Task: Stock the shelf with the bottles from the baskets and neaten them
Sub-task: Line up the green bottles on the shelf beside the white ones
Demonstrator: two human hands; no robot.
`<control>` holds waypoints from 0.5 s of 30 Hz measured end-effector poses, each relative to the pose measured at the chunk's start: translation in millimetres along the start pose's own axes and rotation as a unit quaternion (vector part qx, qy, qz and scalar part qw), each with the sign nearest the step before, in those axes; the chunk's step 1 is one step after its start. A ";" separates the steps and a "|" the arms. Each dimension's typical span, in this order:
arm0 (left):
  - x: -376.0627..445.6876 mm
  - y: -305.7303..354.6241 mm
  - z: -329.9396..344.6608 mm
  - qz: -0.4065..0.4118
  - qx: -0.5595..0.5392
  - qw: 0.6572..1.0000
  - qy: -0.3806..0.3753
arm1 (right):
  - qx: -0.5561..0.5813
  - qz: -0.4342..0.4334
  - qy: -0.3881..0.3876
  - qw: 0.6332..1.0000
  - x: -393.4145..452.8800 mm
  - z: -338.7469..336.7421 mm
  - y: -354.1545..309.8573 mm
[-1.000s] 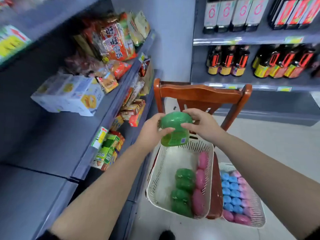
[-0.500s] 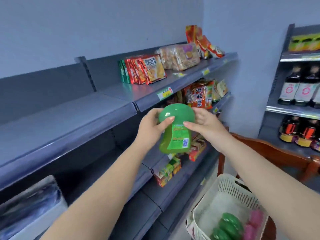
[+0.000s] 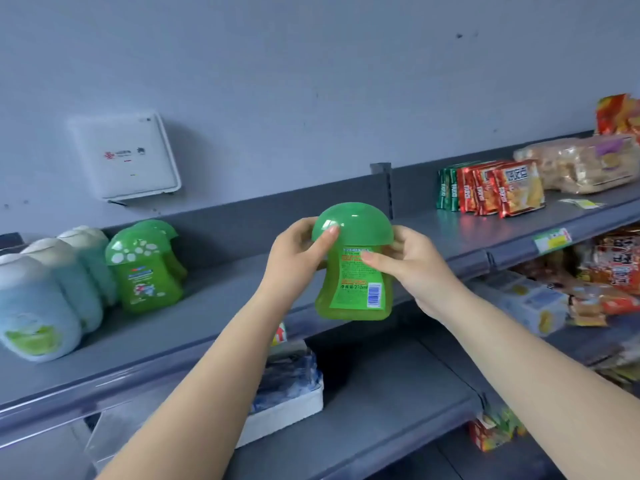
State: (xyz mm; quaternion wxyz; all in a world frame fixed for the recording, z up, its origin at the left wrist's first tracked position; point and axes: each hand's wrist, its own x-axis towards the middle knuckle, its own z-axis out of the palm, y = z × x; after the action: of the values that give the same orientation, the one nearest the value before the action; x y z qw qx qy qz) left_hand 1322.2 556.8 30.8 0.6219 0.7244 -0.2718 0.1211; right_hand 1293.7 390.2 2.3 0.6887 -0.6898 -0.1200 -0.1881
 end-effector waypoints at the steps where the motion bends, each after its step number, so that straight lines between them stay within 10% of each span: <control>1: -1.7 1.0 -19.3 -0.002 0.006 1.000 0.018 | 0.009 -0.008 -0.009 1.000 5.8 19.5 -1.9; 8: -30.2 -10.7 -137.8 0.023 0.112 0.979 0.169 | 0.063 -0.026 -0.022 0.997 40.9 138.4 -7.9; 15: -62.0 -41.7 -180.6 0.084 0.437 0.881 0.163 | 0.111 -0.002 0.004 0.994 55.7 237.6 2.9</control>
State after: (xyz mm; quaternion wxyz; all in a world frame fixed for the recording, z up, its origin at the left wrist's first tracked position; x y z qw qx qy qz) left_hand 1323.2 749.7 -0.2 0.2650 0.8671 -0.1464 0.3956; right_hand 1367.4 621.4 28.0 0.7615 -0.6078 -0.1385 -0.1776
